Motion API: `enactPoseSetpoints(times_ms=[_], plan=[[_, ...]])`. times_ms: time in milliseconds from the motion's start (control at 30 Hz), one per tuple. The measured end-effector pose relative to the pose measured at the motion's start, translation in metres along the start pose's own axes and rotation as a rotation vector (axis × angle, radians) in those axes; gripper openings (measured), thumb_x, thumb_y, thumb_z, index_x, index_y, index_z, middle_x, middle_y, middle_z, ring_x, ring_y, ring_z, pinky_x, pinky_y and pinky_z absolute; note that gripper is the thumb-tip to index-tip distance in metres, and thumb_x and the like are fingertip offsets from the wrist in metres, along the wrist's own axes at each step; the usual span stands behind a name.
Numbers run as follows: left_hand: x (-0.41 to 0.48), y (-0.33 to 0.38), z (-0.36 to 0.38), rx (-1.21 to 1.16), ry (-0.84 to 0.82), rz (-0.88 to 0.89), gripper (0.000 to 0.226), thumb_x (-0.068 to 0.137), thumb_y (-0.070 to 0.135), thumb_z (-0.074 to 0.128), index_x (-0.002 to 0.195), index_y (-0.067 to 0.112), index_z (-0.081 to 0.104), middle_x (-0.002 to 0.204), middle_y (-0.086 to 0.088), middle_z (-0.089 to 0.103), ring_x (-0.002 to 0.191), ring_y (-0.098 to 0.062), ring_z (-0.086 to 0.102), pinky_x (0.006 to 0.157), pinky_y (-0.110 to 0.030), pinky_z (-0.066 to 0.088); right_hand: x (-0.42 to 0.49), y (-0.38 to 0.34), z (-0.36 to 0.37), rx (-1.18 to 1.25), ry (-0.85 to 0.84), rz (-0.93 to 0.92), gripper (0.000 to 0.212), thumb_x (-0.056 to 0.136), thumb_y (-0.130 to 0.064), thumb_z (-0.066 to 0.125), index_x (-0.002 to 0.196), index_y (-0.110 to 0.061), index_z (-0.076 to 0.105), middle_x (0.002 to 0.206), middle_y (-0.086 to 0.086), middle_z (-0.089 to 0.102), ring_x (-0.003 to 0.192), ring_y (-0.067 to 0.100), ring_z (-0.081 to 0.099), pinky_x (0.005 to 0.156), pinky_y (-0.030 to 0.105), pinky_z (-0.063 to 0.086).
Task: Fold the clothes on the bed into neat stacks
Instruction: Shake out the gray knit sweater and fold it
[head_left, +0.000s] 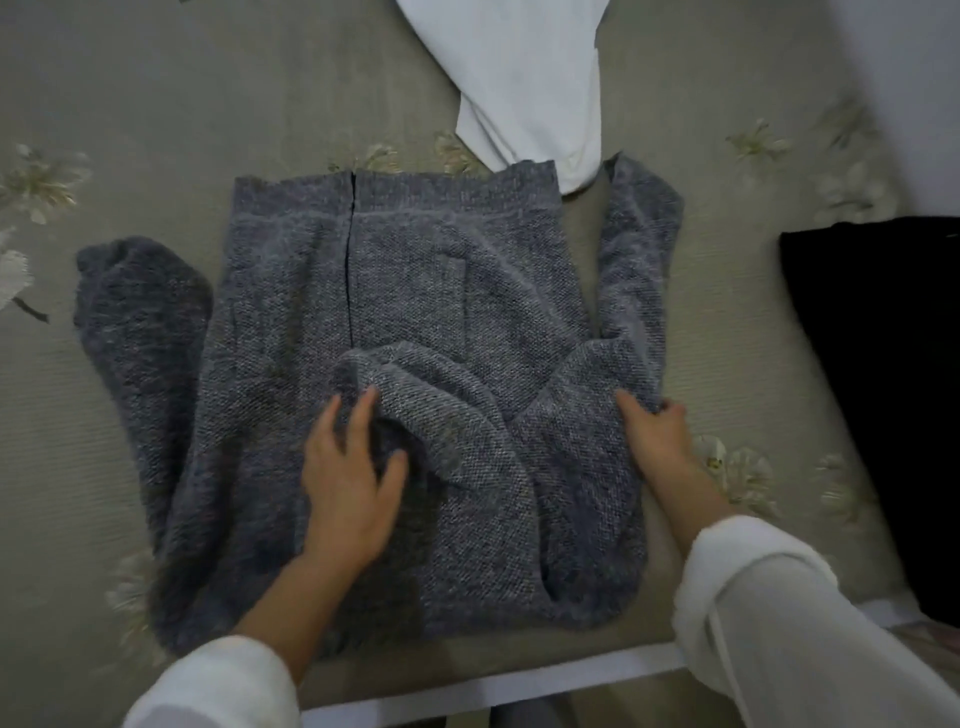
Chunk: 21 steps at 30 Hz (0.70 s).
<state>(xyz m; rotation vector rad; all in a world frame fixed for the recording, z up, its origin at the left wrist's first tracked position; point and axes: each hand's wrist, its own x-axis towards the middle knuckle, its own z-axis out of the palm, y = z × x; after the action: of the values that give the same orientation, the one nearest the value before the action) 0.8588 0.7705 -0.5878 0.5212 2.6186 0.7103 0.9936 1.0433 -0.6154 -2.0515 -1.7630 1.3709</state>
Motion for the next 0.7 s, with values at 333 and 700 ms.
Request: enactPoseSetpoints(times_ms=[333,700], plan=[[0.031,0.073,0.079,0.085,-0.164,0.025,0.080,0.093,0.049,0.044,0.135,0.060,-0.023,0.159,-0.001,-0.013,0.146,-0.030,-0.008,0.114,-0.057,0.010,0.053,-0.033,-0.078,0.067,0.257,-0.434,0.017,0.072,-0.019,0.069,0.085,-0.023,0.059,0.069,-0.017,0.055,0.057,-0.002,0.051,0.055,0.010,0.038],[0.012,0.103,0.116,0.157,-0.220,0.037,0.079,0.091,0.056,0.043,0.148,0.043,-0.010,0.154,-0.007,-0.030,0.142,-0.025,-0.027,0.115,-0.054,-0.001,0.079,0.055,-0.113,0.215,-0.113,0.087,0.035,0.076,-0.003,0.071,0.106,-0.005,0.054,0.105,0.018,0.063,0.092,0.031,0.061,0.069,0.035,0.048]])
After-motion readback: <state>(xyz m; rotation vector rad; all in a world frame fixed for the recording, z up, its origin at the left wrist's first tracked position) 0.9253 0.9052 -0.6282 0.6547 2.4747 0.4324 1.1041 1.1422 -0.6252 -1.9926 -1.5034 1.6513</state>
